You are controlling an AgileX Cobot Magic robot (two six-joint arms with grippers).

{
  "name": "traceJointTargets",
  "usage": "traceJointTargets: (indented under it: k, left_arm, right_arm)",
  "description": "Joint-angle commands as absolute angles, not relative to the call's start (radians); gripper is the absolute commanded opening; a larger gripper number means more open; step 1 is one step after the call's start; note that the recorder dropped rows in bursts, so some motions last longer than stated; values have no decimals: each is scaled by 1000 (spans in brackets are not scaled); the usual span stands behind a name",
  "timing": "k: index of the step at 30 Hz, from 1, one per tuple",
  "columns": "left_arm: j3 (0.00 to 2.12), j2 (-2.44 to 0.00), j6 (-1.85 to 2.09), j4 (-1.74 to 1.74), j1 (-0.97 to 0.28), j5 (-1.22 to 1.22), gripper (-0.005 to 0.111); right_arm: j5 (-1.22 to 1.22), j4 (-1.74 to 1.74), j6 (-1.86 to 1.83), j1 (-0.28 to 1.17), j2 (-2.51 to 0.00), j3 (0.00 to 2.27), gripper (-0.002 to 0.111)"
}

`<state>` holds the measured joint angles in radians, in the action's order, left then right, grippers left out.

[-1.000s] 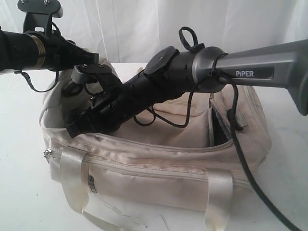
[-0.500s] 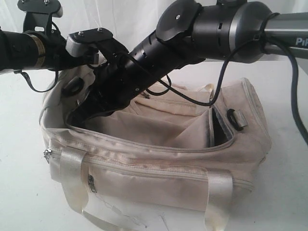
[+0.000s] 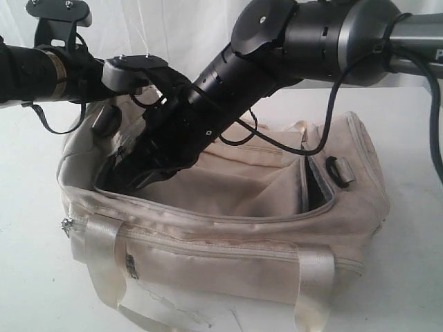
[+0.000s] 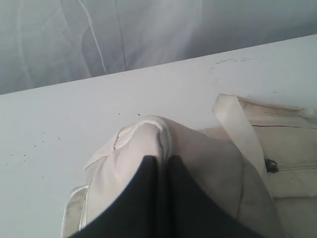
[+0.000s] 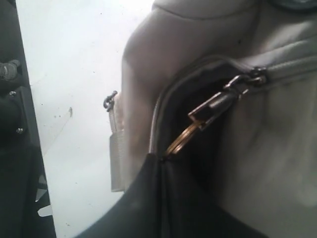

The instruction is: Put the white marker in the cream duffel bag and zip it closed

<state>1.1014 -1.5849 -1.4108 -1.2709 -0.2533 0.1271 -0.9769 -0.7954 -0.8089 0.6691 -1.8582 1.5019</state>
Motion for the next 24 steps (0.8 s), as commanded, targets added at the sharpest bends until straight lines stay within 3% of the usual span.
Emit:
traceJointTargets:
  k: [1,15,24]
  left_arm:
    - [1107,-1589,-1407,-1289,-251,93,0]
    - [1107,-1606,-1368,-1292,-242,35,0]
    - [1107,-1606,-1366,-1292,-242,23,0]
  right_arm:
    - [-1062,-818,-807,715,-1845,1500,0]
    - [-1186,-826,-788,767,-1838,1499,0]
    - [-1205,-504,-627,761,-1751,1454,0]
